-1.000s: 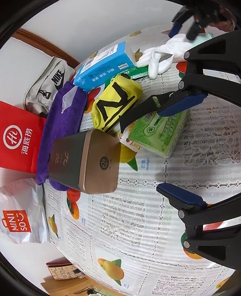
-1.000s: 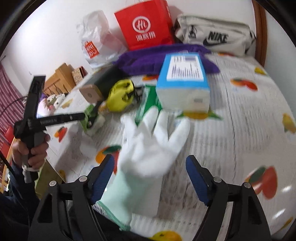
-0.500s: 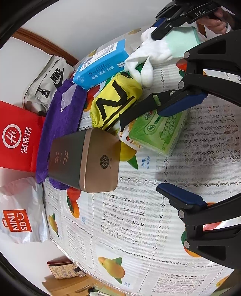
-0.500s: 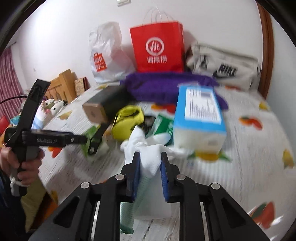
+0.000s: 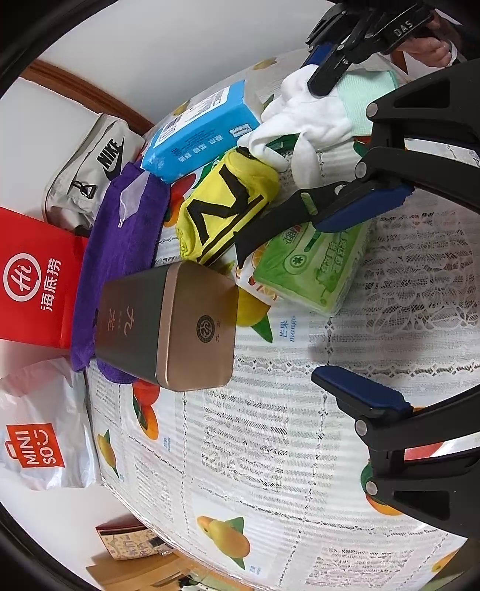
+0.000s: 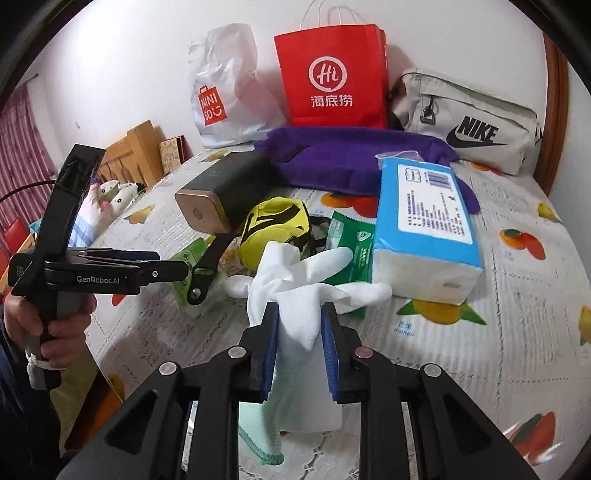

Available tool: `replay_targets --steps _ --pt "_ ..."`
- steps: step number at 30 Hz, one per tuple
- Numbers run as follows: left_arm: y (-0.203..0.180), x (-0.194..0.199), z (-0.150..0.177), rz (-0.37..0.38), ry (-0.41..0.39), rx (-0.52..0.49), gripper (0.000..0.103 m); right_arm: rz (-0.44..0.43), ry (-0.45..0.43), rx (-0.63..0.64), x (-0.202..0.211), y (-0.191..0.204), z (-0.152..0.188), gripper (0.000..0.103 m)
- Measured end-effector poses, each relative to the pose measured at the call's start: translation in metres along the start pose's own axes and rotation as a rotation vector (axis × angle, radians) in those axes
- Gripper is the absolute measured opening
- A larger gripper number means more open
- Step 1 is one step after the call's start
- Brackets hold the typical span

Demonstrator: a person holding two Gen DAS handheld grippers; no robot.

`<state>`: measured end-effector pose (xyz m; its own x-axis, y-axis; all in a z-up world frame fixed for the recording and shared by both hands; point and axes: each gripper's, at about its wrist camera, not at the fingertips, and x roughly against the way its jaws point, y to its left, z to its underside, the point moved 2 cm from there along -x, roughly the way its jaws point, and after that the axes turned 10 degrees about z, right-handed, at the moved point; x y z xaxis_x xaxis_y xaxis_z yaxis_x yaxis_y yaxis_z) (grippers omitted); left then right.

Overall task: Organize soft objects
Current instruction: 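Lift the white glove off the bed with the right tool, then carry the glove with the right tool while the left tool moves to the green tissue pack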

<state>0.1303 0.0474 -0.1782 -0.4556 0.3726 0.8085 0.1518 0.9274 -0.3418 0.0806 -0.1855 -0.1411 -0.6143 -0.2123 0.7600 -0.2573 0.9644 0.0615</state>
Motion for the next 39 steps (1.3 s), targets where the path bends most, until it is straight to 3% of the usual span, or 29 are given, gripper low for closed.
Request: replay_targets --steps 3,5,6,7,8,9,11,16,22,26,28,39 --pt "0.003 0.0 0.0 -0.002 0.001 0.007 0.073 -0.032 -0.031 0.004 0.007 0.008 0.0 0.039" --pt "0.003 0.0 0.0 -0.002 0.001 0.008 0.073 -0.033 -0.053 0.034 0.009 0.015 -0.003 0.059" --pt "0.003 0.0 0.0 0.0 0.001 0.007 0.073 -0.026 -0.06 0.046 0.008 0.018 -0.005 0.059" --pt "0.003 0.0 0.0 0.0 0.001 0.006 0.073 -0.023 -0.062 0.052 0.005 0.021 -0.007 0.047" --pt "0.003 0.0 0.0 0.0 0.001 0.005 0.073 -0.03 -0.056 0.051 0.002 0.021 -0.008 0.02" --pt "0.003 0.0 0.0 -0.001 0.002 0.004 0.073 -0.045 -0.041 0.043 -0.003 0.021 -0.01 0.008" --pt "0.003 0.001 0.0 -0.002 0.002 0.004 0.073 -0.053 -0.011 0.028 -0.01 0.019 -0.013 0.007" --pt "0.004 0.006 0.0 0.005 -0.013 0.007 0.073 -0.044 -0.073 -0.003 0.004 0.012 -0.023 0.006" --pt "-0.001 0.005 0.001 0.026 -0.021 -0.007 0.073 -0.142 -0.165 -0.122 0.036 -0.008 -0.043 0.006" --pt "-0.007 0.0 0.004 0.013 -0.004 -0.043 0.073 -0.161 -0.208 -0.164 0.049 -0.017 -0.051 0.006" --pt "-0.01 -0.003 0.007 0.017 0.005 -0.062 0.079 -0.19 -0.231 -0.194 0.054 -0.024 -0.053 0.006" --pt "-0.028 -0.019 0.011 0.028 0.029 -0.147 0.086 -0.099 -0.25 -0.217 0.078 -0.052 -0.039 0.006"
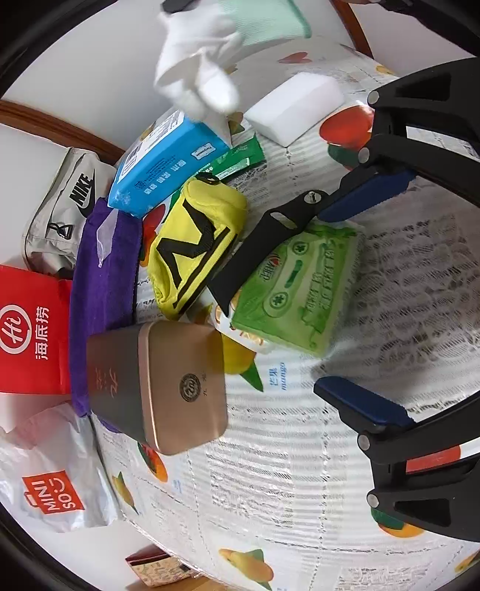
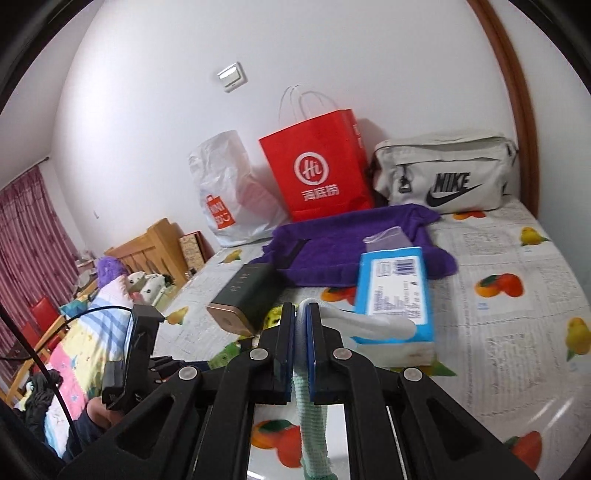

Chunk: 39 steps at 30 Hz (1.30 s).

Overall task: Organize soft objects
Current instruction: 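Carry the glove with the right tool while the left tool moves to the green tissue pack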

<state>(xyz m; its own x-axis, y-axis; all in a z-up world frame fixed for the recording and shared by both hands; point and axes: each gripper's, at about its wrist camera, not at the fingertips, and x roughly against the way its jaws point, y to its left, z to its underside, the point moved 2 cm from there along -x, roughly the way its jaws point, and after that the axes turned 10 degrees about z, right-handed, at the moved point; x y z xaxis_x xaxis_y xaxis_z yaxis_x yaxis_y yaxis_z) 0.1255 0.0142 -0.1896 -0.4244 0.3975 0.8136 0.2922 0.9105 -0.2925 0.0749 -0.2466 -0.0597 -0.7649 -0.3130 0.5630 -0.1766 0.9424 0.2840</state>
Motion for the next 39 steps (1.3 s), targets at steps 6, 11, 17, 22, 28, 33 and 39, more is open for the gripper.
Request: replay_targets --steps 6,11,17,22,28,33,39 --pt "-0.014 -0.01 0.001 -0.068 0.019 -0.091 0.089 0.064 0.051 -0.004 0.002 -0.021 0.019 0.006" --pt "-0.007 -0.005 -0.003 -0.068 -0.008 -0.048 0.074 0.1 0.116 -0.034 -0.009 -0.038 0.043 0.006" --pt "0.003 0.009 -0.008 -0.133 -0.021 -0.01 0.072 0.108 0.157 -0.069 -0.02 -0.05 0.053 0.006" --pt "0.005 0.032 -0.015 -0.102 -0.053 0.03 0.072 0.096 0.131 -0.078 -0.016 -0.049 0.045 0.006" --pt "0.009 0.023 -0.019 -0.138 0.044 0.073 0.072 0.075 0.12 -0.073 -0.013 -0.043 0.037 0.006" --pt "0.006 0.018 -0.008 0.046 0.048 0.123 0.072 0.063 0.118 -0.068 -0.011 -0.039 0.036 0.006" --pt "0.006 0.026 -0.005 -0.061 0.03 0.085 0.072 0.062 0.124 -0.07 -0.01 -0.038 0.039 0.006"
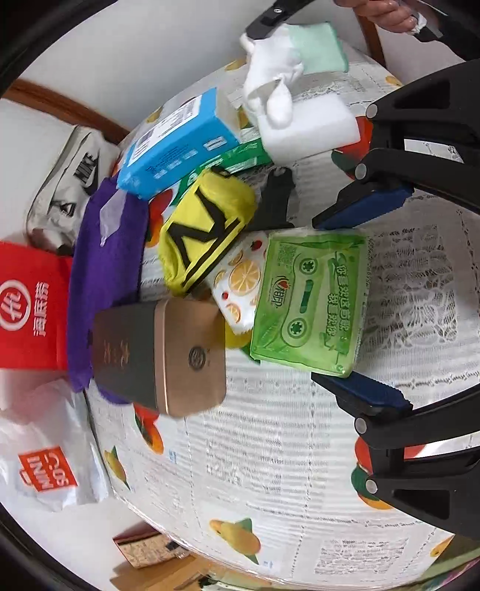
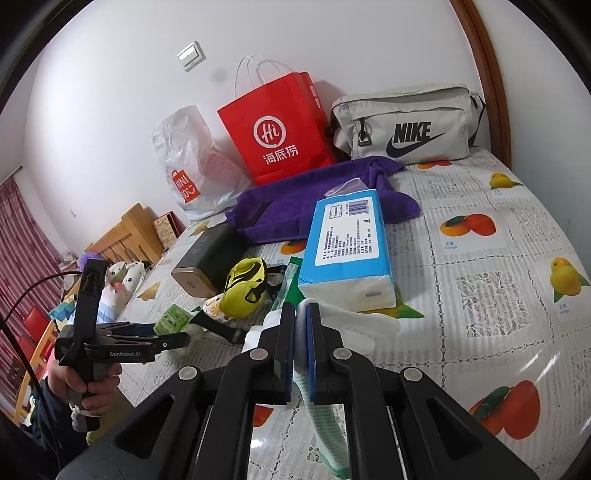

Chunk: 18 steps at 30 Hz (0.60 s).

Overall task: Organize soft objects
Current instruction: 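Carry the glove with the right tool while the left tool moves to the green tissue pack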

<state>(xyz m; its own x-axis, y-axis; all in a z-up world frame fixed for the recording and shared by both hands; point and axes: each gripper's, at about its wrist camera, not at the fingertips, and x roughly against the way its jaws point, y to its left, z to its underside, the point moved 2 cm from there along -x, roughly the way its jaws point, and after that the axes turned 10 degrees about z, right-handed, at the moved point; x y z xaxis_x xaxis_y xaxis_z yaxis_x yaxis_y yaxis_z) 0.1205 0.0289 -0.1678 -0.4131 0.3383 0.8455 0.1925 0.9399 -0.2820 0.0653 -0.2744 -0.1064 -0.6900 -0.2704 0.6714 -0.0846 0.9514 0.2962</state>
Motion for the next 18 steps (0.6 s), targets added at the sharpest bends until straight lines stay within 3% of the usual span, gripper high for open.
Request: replay_targets --steps 7,18 --pt "0.016 0.019 -0.006 -0.034 -0.043 0.037 0.072 0.014 -0.013 -0.008 0.008 -0.002 -0.006 0.006" --pt "0.018 0.047 -0.042 -0.039 -0.131 0.042 0.072 0.017 -0.09 0.041 0.026 0.009 -0.053 0.006"
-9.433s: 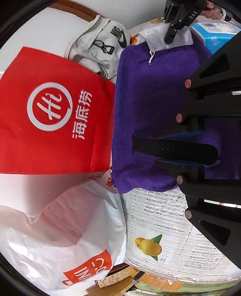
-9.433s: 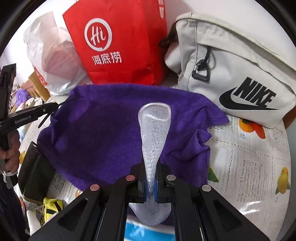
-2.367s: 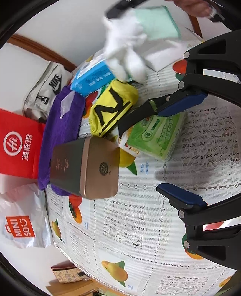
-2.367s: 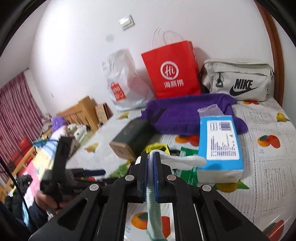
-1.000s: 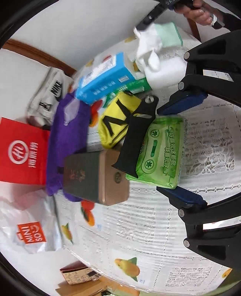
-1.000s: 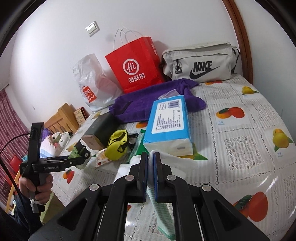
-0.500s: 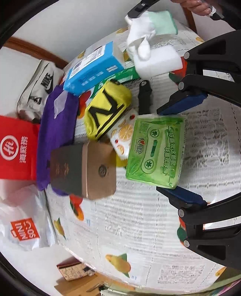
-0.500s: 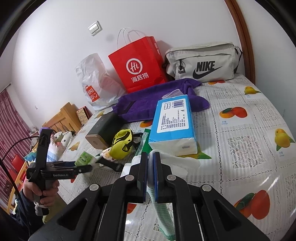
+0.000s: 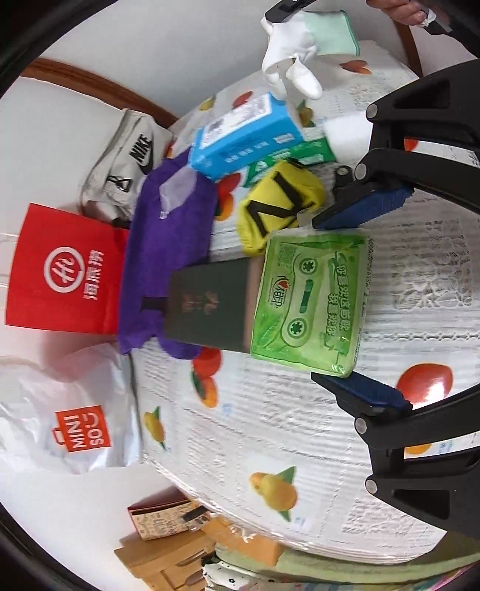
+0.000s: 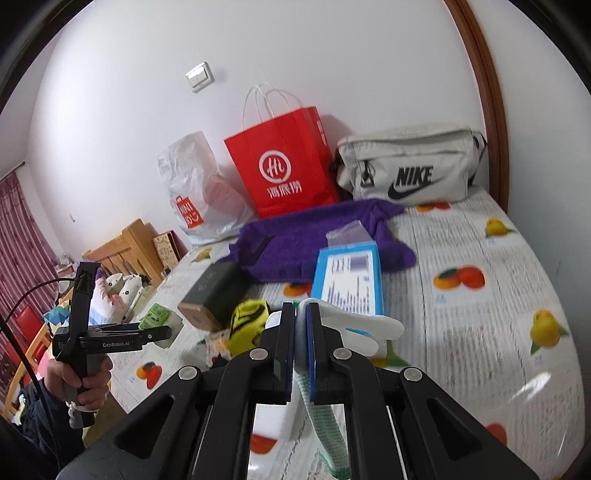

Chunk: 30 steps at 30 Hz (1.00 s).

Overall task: Organize soft objects
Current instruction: 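Carry the glove with the right tool while the left tool moves to the green tissue pack, then carry the glove with the right tool while the left tool carries the green tissue pack to the purple towel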

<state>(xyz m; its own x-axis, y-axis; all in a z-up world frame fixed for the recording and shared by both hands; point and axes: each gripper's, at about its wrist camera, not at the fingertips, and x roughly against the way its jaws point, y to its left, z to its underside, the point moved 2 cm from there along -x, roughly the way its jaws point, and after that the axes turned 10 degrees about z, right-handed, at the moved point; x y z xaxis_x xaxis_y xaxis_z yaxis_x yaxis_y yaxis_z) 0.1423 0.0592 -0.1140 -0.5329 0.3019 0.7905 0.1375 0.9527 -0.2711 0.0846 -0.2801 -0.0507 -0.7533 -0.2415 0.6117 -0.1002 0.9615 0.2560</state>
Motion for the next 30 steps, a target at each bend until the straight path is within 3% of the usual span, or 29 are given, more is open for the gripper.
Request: replay_targets --steps 12,30 --pt "-0.005 -0.007 -0.055 0.006 -0.057 -0.007 0.072 -0.008 -0.049 0.066 -0.029 0.015 -0.065 0.006" --pt "-0.002 -0.066 -0.133 0.022 -0.047 -0.004 0.072 -0.061 -0.059 0.082 -0.132 0.032 -0.147 0.006"
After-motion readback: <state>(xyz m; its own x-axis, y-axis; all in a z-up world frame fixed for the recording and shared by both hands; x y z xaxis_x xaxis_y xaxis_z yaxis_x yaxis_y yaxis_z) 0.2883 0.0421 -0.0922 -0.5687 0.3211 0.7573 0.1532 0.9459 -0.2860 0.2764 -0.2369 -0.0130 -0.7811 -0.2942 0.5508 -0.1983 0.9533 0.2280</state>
